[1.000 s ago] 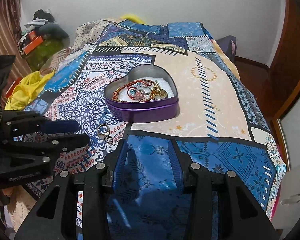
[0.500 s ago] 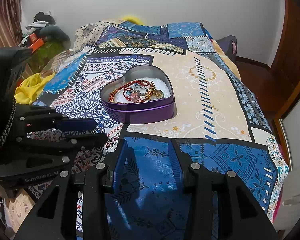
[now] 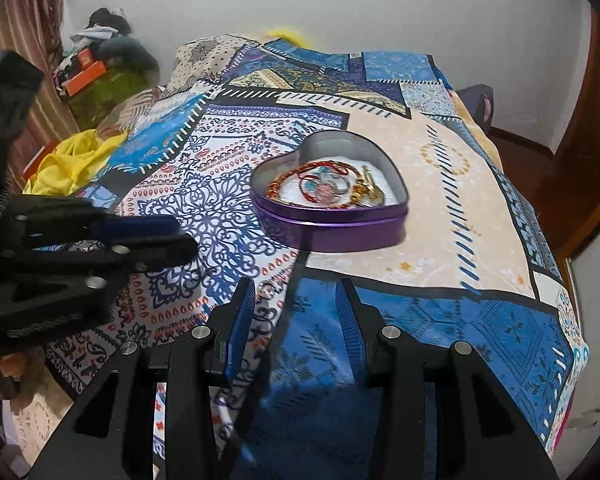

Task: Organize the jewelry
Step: 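Grasp a gold ring with the left tool while the right tool grasps a small silver ring, then drop the gold ring into the tin with the left tool while the right tool drops the silver ring in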

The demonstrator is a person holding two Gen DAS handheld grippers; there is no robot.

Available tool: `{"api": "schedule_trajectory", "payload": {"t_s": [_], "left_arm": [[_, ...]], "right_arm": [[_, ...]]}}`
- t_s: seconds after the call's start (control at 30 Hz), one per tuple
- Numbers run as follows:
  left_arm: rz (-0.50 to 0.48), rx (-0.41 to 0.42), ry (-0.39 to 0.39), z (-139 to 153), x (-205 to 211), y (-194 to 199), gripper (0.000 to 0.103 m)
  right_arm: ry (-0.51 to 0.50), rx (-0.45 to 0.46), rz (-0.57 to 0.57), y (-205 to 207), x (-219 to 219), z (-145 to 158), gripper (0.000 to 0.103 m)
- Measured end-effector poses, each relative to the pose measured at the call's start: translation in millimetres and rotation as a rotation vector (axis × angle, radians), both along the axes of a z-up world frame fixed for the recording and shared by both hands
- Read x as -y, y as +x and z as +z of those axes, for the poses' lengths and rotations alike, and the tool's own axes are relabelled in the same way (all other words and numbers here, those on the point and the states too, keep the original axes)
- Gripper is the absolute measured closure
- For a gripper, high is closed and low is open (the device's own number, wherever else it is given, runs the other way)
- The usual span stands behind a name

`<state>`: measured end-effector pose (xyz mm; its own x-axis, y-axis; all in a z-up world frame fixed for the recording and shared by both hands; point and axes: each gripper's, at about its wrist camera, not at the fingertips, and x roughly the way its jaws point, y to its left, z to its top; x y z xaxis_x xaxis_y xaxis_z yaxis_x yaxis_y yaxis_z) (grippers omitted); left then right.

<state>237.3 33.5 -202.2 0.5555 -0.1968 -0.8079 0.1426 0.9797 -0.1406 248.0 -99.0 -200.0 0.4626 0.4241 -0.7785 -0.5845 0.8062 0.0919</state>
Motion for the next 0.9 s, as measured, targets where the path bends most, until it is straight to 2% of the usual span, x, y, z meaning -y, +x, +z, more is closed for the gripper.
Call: {"api": "schedule_trajectory", "payload": {"t_s": [0.33, 0.63, 0.9], "left_arm": [[0.048, 0.031, -0.033, 6.7, -14.1, -16.2, 0.082], [0.047, 0.052, -0.048, 14.6, -13.4, -17.4, 0.082], [0.045, 0.084, -0.057, 28.3, -7.8, -12.6, 0.082]], "right_arm": [[-0.065, -0.008, 0.045, 0.2, -19.1, -9.7, 0.094], [-0.029, -0.013, 0.028, -0.3, -10.8, -3.6, 0.095], [0.029, 0.035, -0.031, 2.2, 10.1, 21.7, 0.095]]}}
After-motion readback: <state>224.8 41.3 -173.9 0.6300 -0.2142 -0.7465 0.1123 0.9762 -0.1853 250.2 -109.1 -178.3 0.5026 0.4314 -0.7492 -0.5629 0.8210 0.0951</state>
